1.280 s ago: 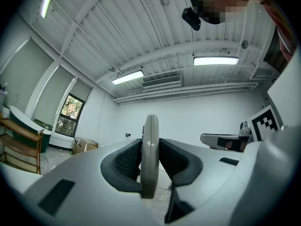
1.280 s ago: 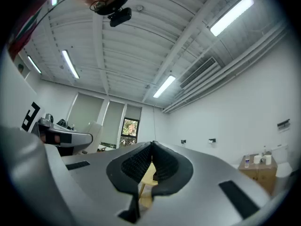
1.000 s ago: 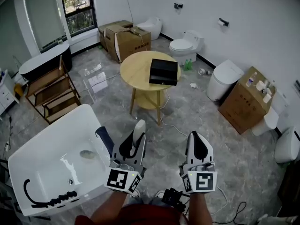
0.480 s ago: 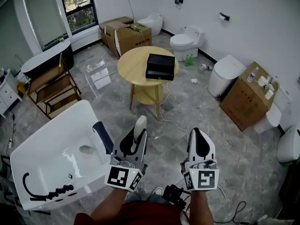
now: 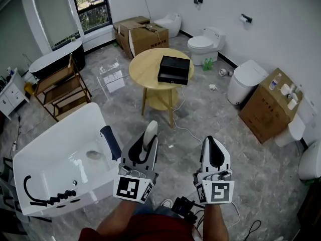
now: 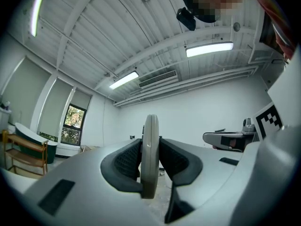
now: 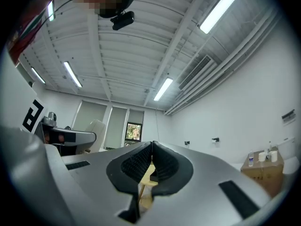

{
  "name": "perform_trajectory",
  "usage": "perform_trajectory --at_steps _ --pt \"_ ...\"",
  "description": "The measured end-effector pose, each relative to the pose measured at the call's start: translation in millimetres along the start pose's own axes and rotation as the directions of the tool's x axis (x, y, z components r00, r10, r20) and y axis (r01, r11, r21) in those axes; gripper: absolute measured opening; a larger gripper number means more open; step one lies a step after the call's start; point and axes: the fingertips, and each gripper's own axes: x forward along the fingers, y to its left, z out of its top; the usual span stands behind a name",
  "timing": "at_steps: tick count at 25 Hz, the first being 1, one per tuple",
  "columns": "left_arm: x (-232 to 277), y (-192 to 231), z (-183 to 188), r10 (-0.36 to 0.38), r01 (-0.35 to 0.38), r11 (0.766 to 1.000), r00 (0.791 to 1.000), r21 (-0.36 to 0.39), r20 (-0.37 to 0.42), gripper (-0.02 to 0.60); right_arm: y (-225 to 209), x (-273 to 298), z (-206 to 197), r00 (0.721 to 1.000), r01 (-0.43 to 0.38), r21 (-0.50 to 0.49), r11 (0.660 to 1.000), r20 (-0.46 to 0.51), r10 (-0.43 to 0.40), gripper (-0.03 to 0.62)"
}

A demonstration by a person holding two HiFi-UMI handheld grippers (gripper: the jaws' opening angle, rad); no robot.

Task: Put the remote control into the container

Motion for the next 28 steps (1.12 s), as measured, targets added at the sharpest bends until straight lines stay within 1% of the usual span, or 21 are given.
perform_trajectory --at_steps 6,10,14,17,21,28 --pt "0.9 -1.9 0.2 0.006 -0.006 0.999 1.000 0.033 0.000 0.118 2.6 3.0 1.0 1.000 -0.009 -0.012 1.000 0.012 0.009 0.021" --pt "5.2 5.2 -4.1 0.006 -0.007 0.999 1.000 0.034 0.006 0.118 6.1 11.4 -1.9 1.000 -0.005 -0.025 1.000 0.021 0.006 0.021" --pt "19.9 13.0 -8.7 0.004 -0.005 0.999 1.000 0.037 0.025 0.118 4.4 25.3 -5.6 0.999 0.005 -0.063 0.998 0.032 -0.003 0.021" --pt "38.6 21.5 -12.8 -0.007 0.005 0.999 0.999 0.043 0.034 0.118 -1.3 41.9 -9.9 0.999 0.018 -0.085 0.996 0.036 -0.015 0.021" --pt "62.4 40.6 -20.6 -0.018 0.017 1.000 0.999 0.022 0.034 0.118 -2.6 69.7 -17.2 0.999 0.027 -0.097 0.995 0.031 -0.024 0.021" --pt "111.9 85.9 -22.8 -0.027 0.027 1.000 0.999 -0.002 0.043 0.117 2.1 140.5 -23.4 0.999 0.023 -0.108 0.994 0.030 -0.020 0.021"
